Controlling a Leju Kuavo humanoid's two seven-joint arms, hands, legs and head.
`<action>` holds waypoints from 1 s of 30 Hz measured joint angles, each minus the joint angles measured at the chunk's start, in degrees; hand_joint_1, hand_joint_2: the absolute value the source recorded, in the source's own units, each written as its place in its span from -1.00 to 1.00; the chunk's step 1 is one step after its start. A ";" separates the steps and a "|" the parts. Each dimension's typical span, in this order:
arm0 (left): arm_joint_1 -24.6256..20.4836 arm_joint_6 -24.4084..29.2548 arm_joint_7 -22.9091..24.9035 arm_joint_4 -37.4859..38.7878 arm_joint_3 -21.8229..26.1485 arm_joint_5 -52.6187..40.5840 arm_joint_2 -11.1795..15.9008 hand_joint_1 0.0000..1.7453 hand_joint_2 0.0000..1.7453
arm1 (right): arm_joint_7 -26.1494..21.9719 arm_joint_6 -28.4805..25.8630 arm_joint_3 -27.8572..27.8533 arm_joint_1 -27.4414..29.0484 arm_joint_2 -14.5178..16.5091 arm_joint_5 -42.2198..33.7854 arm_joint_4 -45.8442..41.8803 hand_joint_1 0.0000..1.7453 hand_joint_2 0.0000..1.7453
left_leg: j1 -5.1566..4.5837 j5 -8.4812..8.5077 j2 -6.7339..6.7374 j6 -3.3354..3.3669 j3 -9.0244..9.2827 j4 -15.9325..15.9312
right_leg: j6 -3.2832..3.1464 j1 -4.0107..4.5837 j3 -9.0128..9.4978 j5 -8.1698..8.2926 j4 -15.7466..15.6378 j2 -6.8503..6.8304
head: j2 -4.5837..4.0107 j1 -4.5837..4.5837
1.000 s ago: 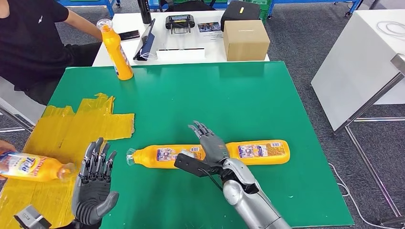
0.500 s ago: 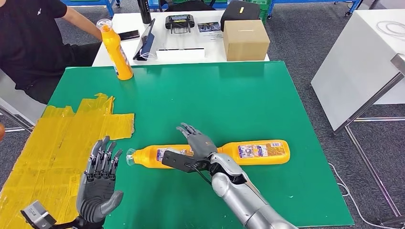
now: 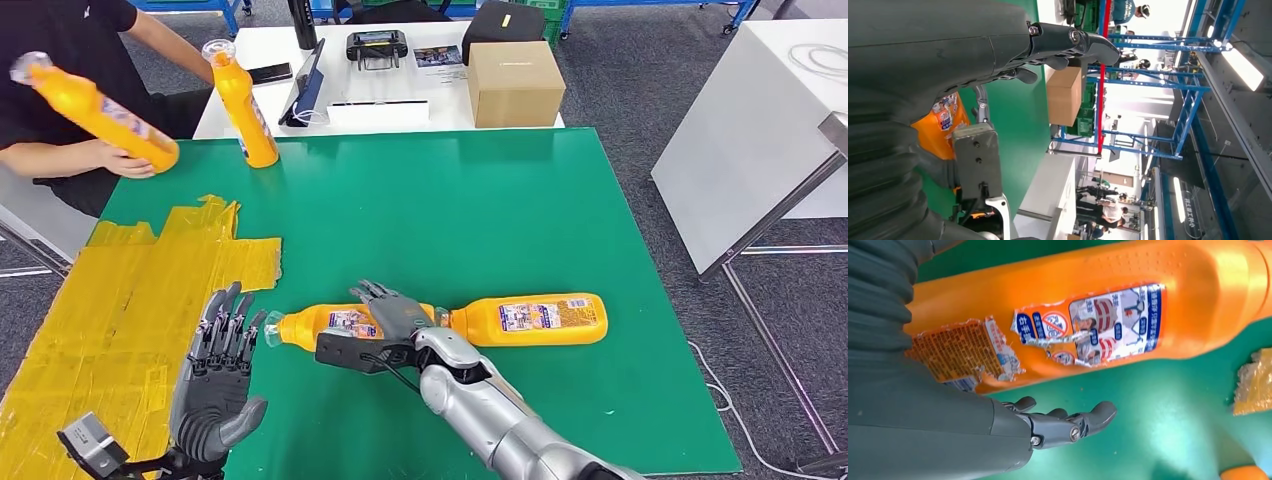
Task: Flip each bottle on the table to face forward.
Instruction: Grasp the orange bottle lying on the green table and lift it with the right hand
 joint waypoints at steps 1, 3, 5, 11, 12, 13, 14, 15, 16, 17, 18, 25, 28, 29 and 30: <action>-0.05 0.04 0.05 0.04 -0.05 0.15 0.05 -1.00 1.00 | 0.41 0.49 0.36 -0.34 0.12 0.17 0.67 -1.00 1.00 | 0.00 0.00 0.00 0.00 0.01 0.00 | 0.00 0.00 0.00 0.00 0.00 0.00 | 0.00 0.00; -0.24 0.15 0.27 0.21 -0.16 0.39 0.14 -1.00 1.00 | 1.62 2.03 1.34 -1.40 0.44 0.65 2.43 -1.00 1.00 | 0.00 0.00 0.01 0.00 0.03 0.00 | 0.00 0.00 0.01 0.00 0.00 0.00 | 0.00 -0.01; -0.54 0.28 0.55 0.49 -0.24 0.51 0.21 -1.00 1.00 | 3.28 4.15 2.59 -2.87 0.80 1.60 4.67 -0.11 1.00 | 0.01 0.00 0.01 0.00 0.11 0.00 | 0.00 0.00 0.06 0.00 0.00 0.01 | 0.00 -0.01; -1.28 1.01 1.06 1.21 -0.26 0.67 0.24 -1.00 1.00 | 8.21 9.31 7.78 -6.81 1.95 6.65 10.90 1.00 1.00 | 0.01 -0.03 0.05 0.00 0.48 -0.01 | -0.01 0.00 0.07 -0.03 -0.02 -0.01 | 0.00 0.00; -1.30 1.07 1.09 1.29 -0.26 0.67 0.24 -1.00 1.00 | 8.51 9.39 8.48 -7.11 2.09 7.09 11.53 1.00 1.00 | 0.01 -0.04 0.07 0.00 0.53 -0.02 | -0.01 0.00 0.02 -0.04 -0.02 0.00 | 0.00 0.01; -1.31 1.10 1.12 1.34 -0.26 0.67 0.24 -1.00 1.00 | 8.70 9.42 9.06 -7.37 2.22 7.37 12.07 1.00 1.00 | 0.01 -0.04 0.09 0.00 0.56 -0.02 | -0.02 0.00 0.00 -0.04 -0.03 0.01 | 0.00 0.00; -1.32 1.12 1.14 1.37 -0.26 0.67 0.24 -1.00 1.00 | 8.82 9.43 9.54 -7.59 2.34 7.53 12.53 1.00 1.00 | 0.00 -0.05 0.11 0.01 0.59 -0.02 | -0.02 0.00 0.01 -0.04 -0.03 0.03 | 0.00 0.00; -1.32 1.12 1.16 1.39 -0.26 0.67 0.24 -1.00 1.00 | 8.89 9.44 9.92 -7.78 2.44 7.60 12.92 1.00 1.00 | 0.00 -0.05 0.12 0.01 0.60 -0.02 | -0.02 0.00 0.02 -0.04 -0.04 0.03 | 0.00 0.00; -1.32 1.12 1.17 1.39 -0.25 0.67 0.24 -1.00 1.00 | 8.94 9.45 10.20 -7.94 2.51 7.60 13.26 1.00 1.00 | 0.00 -0.05 0.12 0.01 0.63 -0.02 | -0.02 0.00 0.03 -0.04 -0.04 0.03 | 0.00 -0.01; -1.32 1.12 1.17 1.40 -0.25 0.67 0.24 -1.00 1.00 | 8.97 9.46 10.44 -8.09 2.56 7.60 13.57 1.00 1.00 | -0.01 -0.05 0.12 0.01 0.65 -0.02 | -0.01 -0.01 0.05 -0.04 -0.04 0.03 | 0.00 -0.01; -1.32 1.12 1.18 1.40 -0.25 0.67 0.24 -1.00 1.00 | 8.99 9.48 10.66 -8.21 2.62 7.60 13.84 1.00 1.00 | -0.01 -0.05 0.12 0.01 0.68 -0.02 | -0.01 -0.01 0.08 -0.03 -0.04 0.03 | 0.00 -0.01; -1.21 1.07 1.07 1.41 -0.08 0.89 0.24 -1.00 1.00 | 8.93 11.32 11.97 -9.13 2.89 8.37 14.55 1.00 1.00 | -0.02 -0.05 0.13 0.01 0.77 -0.01 | -0.01 -0.01 0.23 -0.03 -0.04 0.04 | 0.00 -0.02; -1.04 0.97 0.84 1.41 0.04 1.05 0.24 -1.00 1.00 | 8.73 12.30 12.44 -9.46 2.95 8.70 14.56 1.00 1.00 | -0.02 -0.04 0.13 0.01 0.77 -0.01 | -0.01 -0.01 0.34 -0.03 -0.04 0.04 | 0.00 -0.01; -0.97 0.96 0.78 1.41 0.07 1.07 0.24 -1.00 1.00 | 8.70 12.42 12.60 -9.53 2.96 8.73 14.56 1.00 1.00 | -0.02 -0.04 0.13 0.01 0.76 -0.01 | -0.01 -0.01 0.37 -0.03 -0.04 0.04 | 0.00 -0.01; -0.90 0.96 0.75 1.40 0.10 1.08 0.24 -1.00 1.00 | 8.69 12.45 12.73 -9.56 2.96 8.74 14.56 1.00 1.00 | -0.02 -0.04 0.13 0.01 0.75 -0.01 | -0.01 -0.01 0.45 -0.03 -0.04 0.04 | 0.00 -0.01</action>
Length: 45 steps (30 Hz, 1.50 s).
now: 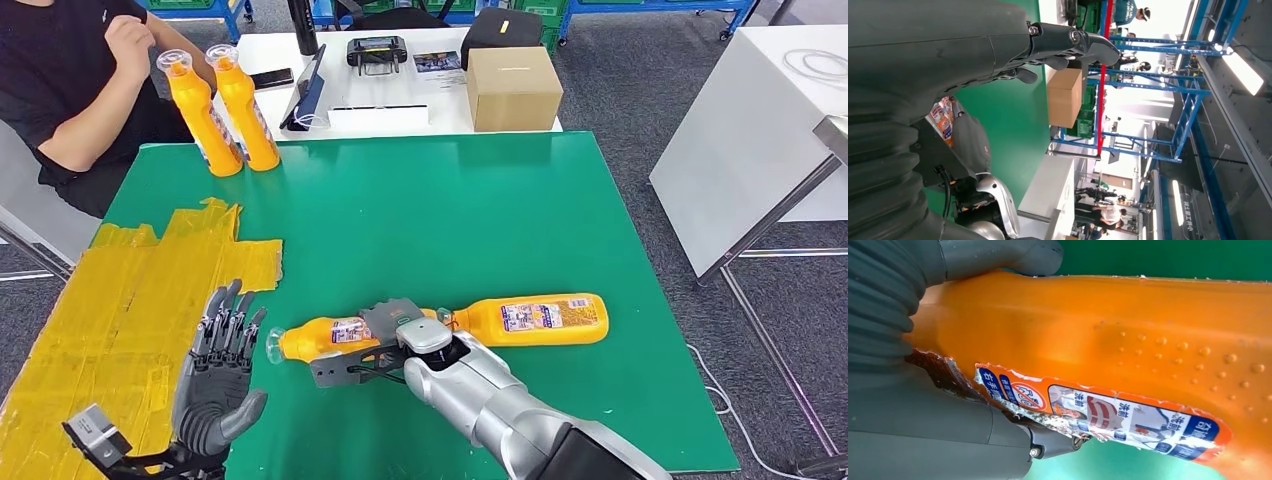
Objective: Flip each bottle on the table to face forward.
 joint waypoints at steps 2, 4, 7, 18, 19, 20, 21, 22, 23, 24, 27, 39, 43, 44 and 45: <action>0.15 -0.01 -0.07 -0.02 0.10 0.01 0.00 -1.00 1.00 | 0.00 -0.02 0.20 -0.04 0.00 -0.04 0.00 1.00 1.00 | 0.00 0.00 0.00 0.00 -0.01 0.00 | 0.00 0.00 0.14 0.00 0.00 0.00 | 0.00 0.00; 0.33 -0.01 -0.08 -0.05 0.28 0.03 -0.01 -1.00 1.00 | 0.05 -0.39 0.25 -0.05 -0.01 -0.43 0.00 1.00 1.00 | 0.00 0.01 0.00 0.00 -0.01 0.00 | 0.00 0.00 0.19 0.00 0.00 0.00 | 0.00 0.01; 0.94 0.56 0.65 -0.38 0.97 0.23 -0.35 -1.00 1.00 | 0.26 -4.47 -0.19 0.44 -0.01 -2.63 -0.22 1.00 1.00 | 0.00 0.01 0.00 0.00 -0.02 0.00 | 0.00 0.00 0.21 0.01 0.00 0.00 | 0.00 0.01; 5.05 3.01 6.89 -3.87 5.74 5.53 -2.99 -1.00 1.00 | -8.26 -20.42 -11.64 15.69 -3.90 -12.72 -28.17 1.00 1.00 | 0.02 0.03 -0.09 0.00 -0.63 0.04 | 0.02 0.01 -0.32 0.03 0.01 -0.04 | 0.00 0.02; 5.21 3.06 7.26 -3.92 5.92 5.72 -3.08 -1.00 1.00 | -8.74 -20.53 -12.48 17.09 -4.31 -12.94 -31.17 1.00 1.00 | 0.02 0.02 -0.07 0.00 -0.67 0.04 | 0.02 0.01 -0.37 0.03 0.01 -0.02 | 0.00 0.02; 5.29 3.06 7.54 -3.93 6.05 5.86 -3.13 -1.00 1.00 | -9.23 -20.67 -13.21 18.27 -4.64 -13.13 -33.71 1.00 1.00 | 0.01 0.02 -0.05 0.00 -0.71 0.04 | 0.02 0.01 -0.41 0.03 0.02 -0.01 | 0.00 0.02; 5.32 3.07 7.75 -3.93 6.15 5.98 -3.17 -1.00 1.00 | -9.73 -20.82 -13.82 19.14 -4.87 -13.26 -35.69 1.00 1.00 | 0.01 0.02 -0.03 0.00 -0.74 0.04 | 0.02 0.01 -0.45 0.03 0.02 0.00 | 0.00 0.01; 5.31 3.11 7.91 -3.93 6.23 6.15 -3.23 -1.00 1.00 | -10.22 -20.98 -14.29 19.89 -5.02 -13.37 -37.18 1.00 1.00 | 0.01 0.02 -0.02 0.00 -0.76 0.04 | 0.02 0.01 -0.47 0.03 0.02 0.01 | 0.00 0.01; 5.32 3.16 8.04 -3.93 6.32 6.31 -3.31 -1.00 1.00 | -10.66 -21.16 -14.75 20.60 -5.16 -13.44 -38.58 1.00 1.00 | 0.01 0.02 -0.02 0.01 -0.77 0.04 | 0.02 0.01 -0.47 0.03 0.02 0.01 | 0.00 0.01; 5.33 3.25 8.15 -3.93 6.41 6.44 -3.39 -1.00 1.00 | -11.00 -21.31 -15.16 21.25 -5.26 -13.48 -39.81 1.00 1.00 | 0.01 0.02 -0.03 0.01 -0.77 0.04 | 0.02 0.01 -0.48 0.03 0.02 0.00 | 0.00 0.01; 5.33 3.45 8.31 -3.93 6.60 6.54 -3.55 -1.00 1.00 | -11.39 -21.46 -15.96 22.64 -5.34 -13.50 -42.49 1.00 1.00 | 0.01 0.02 -0.03 0.01 -0.77 0.04 | 0.02 0.01 -0.48 0.03 0.02 0.01 | 0.00 0.01; 5.40 1.41 9.62 -3.93 6.42 8.33 -3.97 -1.00 1.00 | -13.76 -21.48 -16.85 24.89 -5.01 -13.82 -46.74 1.00 1.00 | 0.01 0.02 -0.03 0.01 -0.79 0.04 | 0.02 0.01 -0.48 0.03 0.02 0.01 | 0.00 0.02; 6.21 0.45 9.82 -4.29 4.64 8.75 -4.10 -1.00 1.00 | -14.53 -21.21 -16.43 24.99 -4.41 -13.77 -46.72 1.00 1.00 | 0.01 0.02 -0.03 0.01 -0.80 0.04 | 0.02 0.01 -0.49 0.03 0.02 0.01 | 0.00 0.02; 6.48 0.50 9.80 -4.52 4.14 8.73 -4.13 -1.00 1.00 | -14.75 -21.15 -16.20 25.08 -4.25 -13.67 -46.71 1.00 1.00 | 0.01 0.02 -0.02 0.01 -0.80 0.04 | 0.02 0.01 -0.49 0.03 0.02 0.01 | 0.00 0.02; 6.71 0.61 9.76 -4.75 3.65 8.72 -4.14 -1.00 1.00 | -14.93 -21.08 -15.91 25.19 -4.07 -13.55 -46.71 1.00 1.00 | 0.01 0.02 -0.03 0.01 -0.80 0.04 | 0.02 0.01 -0.49 0.03 0.02 0.01 | 0.00 0.02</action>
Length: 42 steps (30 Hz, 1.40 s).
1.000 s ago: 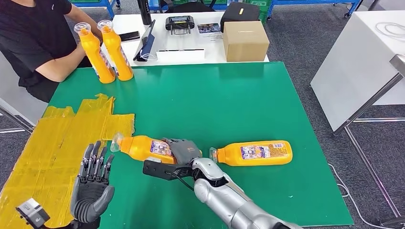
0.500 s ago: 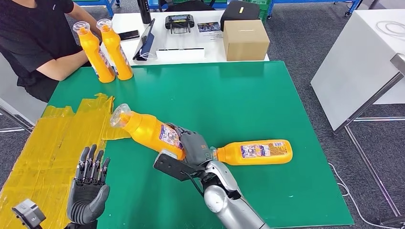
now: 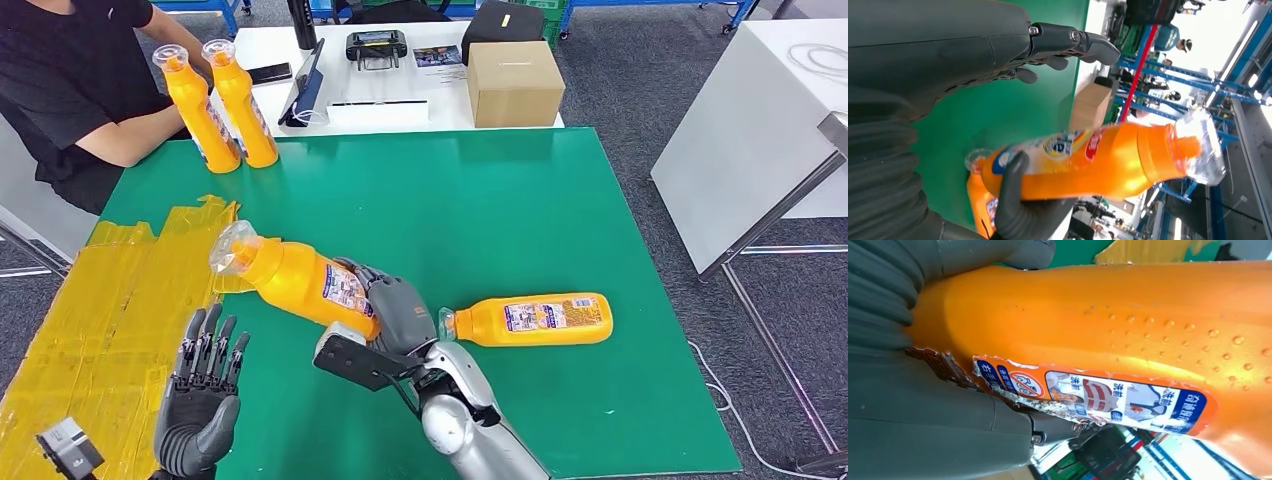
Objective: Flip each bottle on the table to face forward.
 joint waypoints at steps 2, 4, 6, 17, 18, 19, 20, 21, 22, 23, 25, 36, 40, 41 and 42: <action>0.36 0.33 -0.06 -0.41 -0.80 -0.03 -0.05 -1.00 1.00 | -0.28 0.21 0.82 0.26 0.37 0.32 0.00 1.00 1.00 | 0.00 0.00 0.00 0.00 0.00 0.00 | 0.00 0.00 0.00 0.00 0.00 0.00 | 0.00 -0.01; 0.55 0.54 -0.09 -0.60 -1.31 -0.03 -0.09 -1.00 1.00 | -0.50 0.40 1.80 0.53 0.76 0.62 0.00 1.00 1.00 | 0.00 0.00 0.00 0.00 -0.01 0.00 | 0.00 0.00 -0.01 0.00 0.00 0.00 | 0.00 -0.01; 0.63 0.58 -0.16 -0.67 -1.61 -0.03 -0.10 -1.00 1.00 | -0.62 0.61 2.75 0.79 1.18 0.87 0.01 1.00 1.00 | 0.01 0.00 0.00 0.00 -0.01 -0.01 | 0.00 0.01 -0.01 0.00 0.00 0.00 | 0.00 -0.01; 0.90 2.54 -1.26 -1.26 -3.16 -1.05 -0.26 -1.00 1.00 | -1.93 1.91 7.59 0.27 2.27 0.54 2.48 1.00 1.00 | 0.00 0.00 -0.01 0.00 -0.01 -0.01 | 0.00 0.00 0.01 0.00 0.00 0.00 | 0.00 0.01; 0.92 2.97 -1.40 -1.37 -3.39 -1.20 -0.26 -1.00 1.00 | -2.27 2.02 8.11 0.09 2.28 0.49 3.01 1.00 1.00 | -0.01 0.00 -0.01 0.00 -0.01 -0.01 | 0.00 0.00 0.01 0.00 0.00 -0.01 | 0.00 0.01; 0.94 3.28 -1.50 -1.44 -3.56 -1.22 -0.27 -1.00 1.00 | -2.57 2.09 8.63 -0.09 2.30 0.47 3.47 1.00 1.00 | -0.01 0.00 -0.01 0.00 -0.01 -0.01 | 0.00 0.00 0.01 0.00 0.00 -0.01 | 0.00 0.01; 0.97 3.54 -1.57 -1.49 -3.67 -1.24 -0.27 -1.00 1.00 | -2.85 2.17 9.20 -0.27 2.32 0.46 3.91 1.00 1.00 | 0.00 0.00 -0.01 0.00 -0.01 -0.01 | 0.00 0.00 0.01 0.00 0.00 -0.01 | 0.00 0.02; 0.98 3.78 -1.62 -1.51 -3.72 -1.23 -0.27 -1.00 1.00 | -3.09 2.28 9.79 -0.45 2.33 0.45 4.33 1.00 1.00 | 0.00 0.00 -0.01 0.00 -0.01 -0.01 | 0.00 0.00 0.01 0.00 0.00 -0.01 | 0.00 0.01; 1.00 3.94 -1.68 -1.51 -3.74 -1.23 -0.27 -1.00 1.00 | -3.30 2.39 10.37 -0.64 2.33 0.44 4.72 1.00 1.00 | 0.00 0.00 -0.01 0.00 -0.01 -0.01 | 0.00 0.00 0.01 0.00 0.00 0.00 | 0.00 0.01; 1.02 4.08 -1.73 -1.52 -3.74 -1.23 -0.27 -1.00 1.00 | -3.46 2.50 10.91 -0.81 2.33 0.43 5.06 1.00 1.00 | 0.00 0.00 0.00 0.00 -0.01 -0.01 | 0.00 0.00 0.00 0.00 0.00 0.00 | 0.00 0.01; 1.05 4.32 -1.80 -1.52 -3.74 -1.23 -0.27 -1.00 1.00 | -3.69 2.64 11.84 -1.12 2.33 0.42 5.57 1.00 1.00 | 0.00 0.00 0.00 0.00 -0.01 -0.01 | 0.00 0.00 0.00 0.00 0.00 -0.01 | 0.00 0.01; 1.31 4.85 -2.01 -1.52 -3.72 -1.45 -0.27 -1.00 1.00 | -4.16 2.95 13.87 -1.85 2.33 0.35 7.16 1.00 1.00 | 0.00 0.00 0.00 0.00 -0.01 -0.01 | 0.00 0.00 0.01 0.00 0.00 0.00 | 0.00 0.02; 1.32 5.79 -2.43 -1.52 -3.75 -2.06 -0.28 -0.44 1.00 | -4.37 3.27 14.83 -2.15 2.36 -0.12 7.61 1.00 1.00 | 0.00 0.00 0.00 0.00 -0.01 -0.01 | 0.00 0.00 0.01 0.00 0.00 -0.01 | 0.00 0.02; 1.33 6.06 -2.52 -1.52 -3.78 -2.15 -0.28 0.06 1.00 | -4.41 3.28 15.03 -2.22 2.37 -0.24 7.72 1.00 1.00 | 0.00 0.00 0.00 0.00 -0.01 -0.01 | 0.00 0.00 0.01 0.00 0.00 -0.01 | 0.00 0.02; 1.33 6.36 -2.63 -1.52 -3.83 -2.22 -0.27 0.56 1.00 | -4.45 3.29 15.22 -2.28 2.37 -0.36 7.84 1.00 1.00 | 0.00 0.00 0.00 0.00 -0.01 -0.01 | 0.00 0.00 0.00 0.00 0.00 -0.01 | 0.00 0.02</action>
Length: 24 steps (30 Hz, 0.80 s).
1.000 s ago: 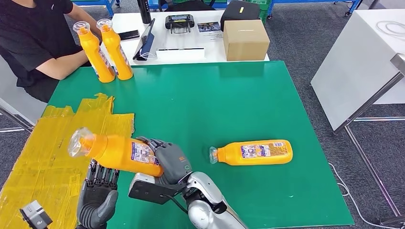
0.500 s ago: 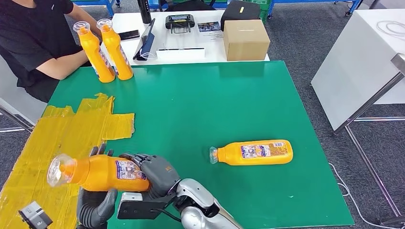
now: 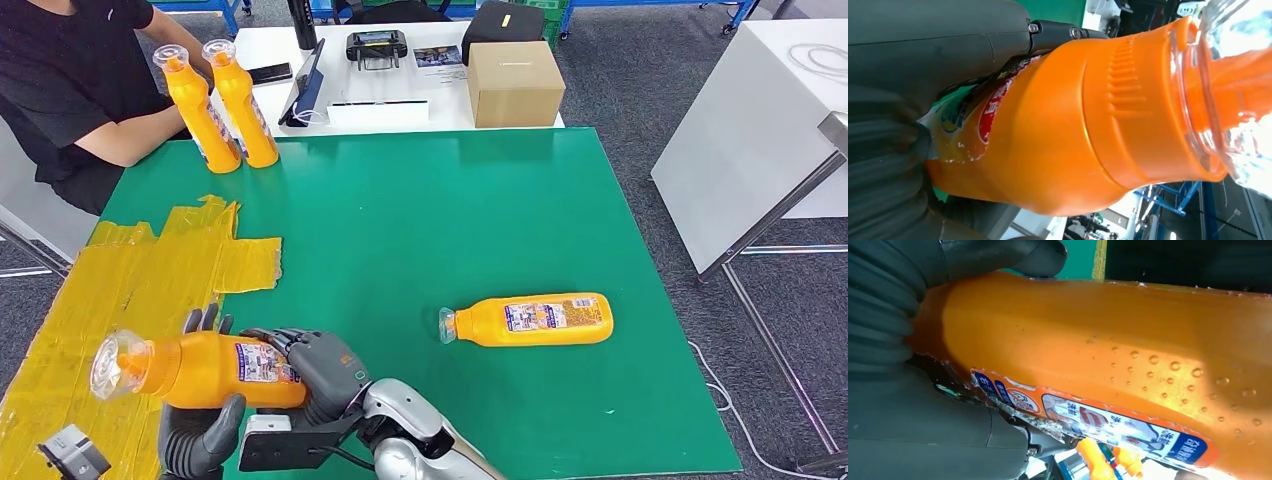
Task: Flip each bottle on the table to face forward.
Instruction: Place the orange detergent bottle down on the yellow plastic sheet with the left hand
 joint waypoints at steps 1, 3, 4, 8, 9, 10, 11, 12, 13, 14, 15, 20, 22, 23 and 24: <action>0.01 0.31 -0.12 0.00 -0.05 -0.02 0.00 1.00 1.00 | -0.04 0.01 0.17 -0.06 0.01 -0.10 0.10 1.00 1.00 | 0.00 0.00 0.00 0.00 0.00 0.00 | 0.00 0.00 0.00 0.00 0.00 0.00 | 0.00 0.01; 0.04 0.98 -0.51 -0.01 -0.14 -0.04 0.00 1.00 1.00 | -0.14 0.02 0.51 -0.17 0.01 -0.26 0.24 1.00 1.00 | 0.00 0.00 0.00 0.00 0.00 0.00 | 0.00 0.00 0.00 0.00 0.00 0.00 | 0.00 0.00; 0.05 1.32 -0.76 -0.02 -0.16 -0.04 -0.01 1.00 1.00 | -0.18 0.02 0.69 -0.23 0.01 -0.35 0.28 1.00 1.00 | 0.00 0.00 0.00 0.00 0.00 0.00 | 0.00 0.00 0.00 0.00 0.00 0.00 | 0.00 0.00; 0.12 2.32 -1.49 -0.02 -0.23 -0.09 -0.02 1.00 1.00 | -0.22 0.00 1.04 -0.34 0.01 -0.60 0.39 1.00 1.00 | 0.00 0.00 0.00 0.00 0.00 0.00 | 0.00 0.00 0.00 0.00 0.00 0.00 | 0.00 0.01; 0.13 2.41 -1.56 -0.03 -0.24 -0.11 -0.02 1.00 1.00 | -0.22 0.00 1.07 -0.35 0.01 -0.62 0.40 1.00 1.00 | 0.00 0.00 0.00 0.00 0.00 0.00 | 0.00 0.00 0.00 0.00 0.00 0.00 | 0.00 0.01; 0.12 2.48 -1.63 -0.03 -0.24 -0.13 -0.02 1.00 1.00 | -0.22 0.00 1.09 -0.35 0.01 -0.62 0.40 1.00 1.00 | 0.00 0.00 0.00 0.00 0.00 0.00 | 0.00 0.00 0.00 0.00 0.00 0.00 | 0.00 0.01; 0.12 2.53 -1.72 -0.04 -0.24 -0.13 -0.02 1.00 1.00 | -0.22 -0.01 1.12 -0.36 0.01 -0.62 0.40 1.00 1.00 | 0.00 0.00 0.00 0.00 0.00 0.00 | 0.00 0.00 0.00 0.00 0.00 0.00 | 0.00 0.01; 0.12 2.58 -1.81 -0.04 -0.24 -0.14 -0.02 1.00 1.00 | -0.22 -0.01 1.16 -0.38 0.01 -0.62 0.41 1.00 1.00 | 0.00 0.00 0.00 0.00 0.00 0.00 | 0.00 0.00 0.00 0.00 0.00 0.00 | 0.00 0.01; 0.11 2.64 -1.91 -0.04 -0.24 -0.15 -0.02 1.00 1.00 | -0.22 -0.01 1.22 -0.39 0.01 -0.62 0.42 1.00 1.00 | 0.00 0.00 0.00 0.00 0.00 0.00 | 0.00 0.00 0.00 0.00 0.00 0.00 | 0.00 0.01; 0.11 2.69 -1.99 -0.04 -0.24 -0.18 -0.02 1.00 1.00 | -0.22 -0.03 1.27 -0.41 0.01 -0.62 0.42 1.00 1.00 | 0.00 0.00 0.00 0.00 0.00 0.00 | 0.00 0.00 0.00 0.00 0.00 0.00 | 0.00 0.01; 0.11 2.74 -2.05 -0.04 -0.24 -0.23 -0.02 1.00 1.00 | -0.21 -0.09 1.31 -0.41 0.01 -0.61 0.42 1.00 1.00 | 0.00 0.00 0.00 0.00 0.00 0.00 | 0.00 0.00 0.00 0.00 0.00 0.00 | 0.00 0.01; 0.10 3.11 -2.43 -0.10 -0.27 -0.72 -0.02 1.00 1.00 | 0.20 -1.50 1.34 -0.42 0.01 0.34 0.40 1.00 1.00 | 0.00 0.00 0.00 0.00 0.01 0.00 | 0.00 0.00 0.00 0.00 0.00 0.00 | 0.00 0.01; 0.10 3.15 -2.48 -0.12 -0.30 -0.74 -0.02 1.00 1.00 | 0.27 -1.75 1.34 -0.42 0.01 0.54 0.40 0.01 1.00 | 0.00 0.00 0.00 0.00 0.01 0.00 | 0.00 0.00 0.00 0.00 0.00 0.00 | 0.00 0.01; 0.09 3.17 -2.51 -0.13 -0.31 -0.77 -0.02 1.00 1.00 | 0.30 -1.80 1.34 -0.42 0.01 0.57 0.40 -0.49 0.50 | 0.00 0.00 0.00 0.00 0.01 0.00 | 0.00 0.00 0.00 0.00 0.00 0.00 | 0.00 0.01; 0.08 3.21 -2.56 -0.13 -0.32 -0.86 -0.02 1.00 1.00 | 0.34 -1.88 1.35 -0.42 0.01 0.70 0.40 -0.99 0.00 | 0.00 0.00 0.00 0.00 0.01 0.00 | 0.00 0.00 -0.01 0.00 0.00 0.00 | 0.00 0.00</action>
